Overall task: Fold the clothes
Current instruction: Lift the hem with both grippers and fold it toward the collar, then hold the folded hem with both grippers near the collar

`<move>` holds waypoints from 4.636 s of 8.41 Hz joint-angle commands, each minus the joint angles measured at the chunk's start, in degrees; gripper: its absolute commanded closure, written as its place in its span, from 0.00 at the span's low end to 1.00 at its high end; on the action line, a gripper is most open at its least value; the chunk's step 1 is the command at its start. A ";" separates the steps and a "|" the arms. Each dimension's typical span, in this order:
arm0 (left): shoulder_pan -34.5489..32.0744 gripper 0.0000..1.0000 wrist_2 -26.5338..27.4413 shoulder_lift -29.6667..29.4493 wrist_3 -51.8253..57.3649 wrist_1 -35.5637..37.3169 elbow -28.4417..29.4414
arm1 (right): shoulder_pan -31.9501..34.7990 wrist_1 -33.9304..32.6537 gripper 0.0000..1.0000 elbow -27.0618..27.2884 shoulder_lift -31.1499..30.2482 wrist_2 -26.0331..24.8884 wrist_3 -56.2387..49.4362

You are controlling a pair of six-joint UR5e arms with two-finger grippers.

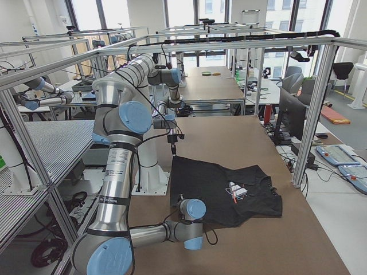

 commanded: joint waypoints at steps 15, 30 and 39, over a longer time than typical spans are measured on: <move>-30.75 1.00 -15.43 -6.13 0.96 4.15 7.68 | 17.06 -34.17 1.00 1.37 18.01 -11.09 -12.13; -43.94 1.00 -15.51 -24.09 6.85 9.80 32.73 | 11.79 -38.76 1.00 -11.10 25.58 -40.65 -16.26; -45.00 1.00 -16.21 -26.37 7.03 9.80 33.37 | 11.79 -39.02 1.00 -10.85 25.93 -41.09 -15.83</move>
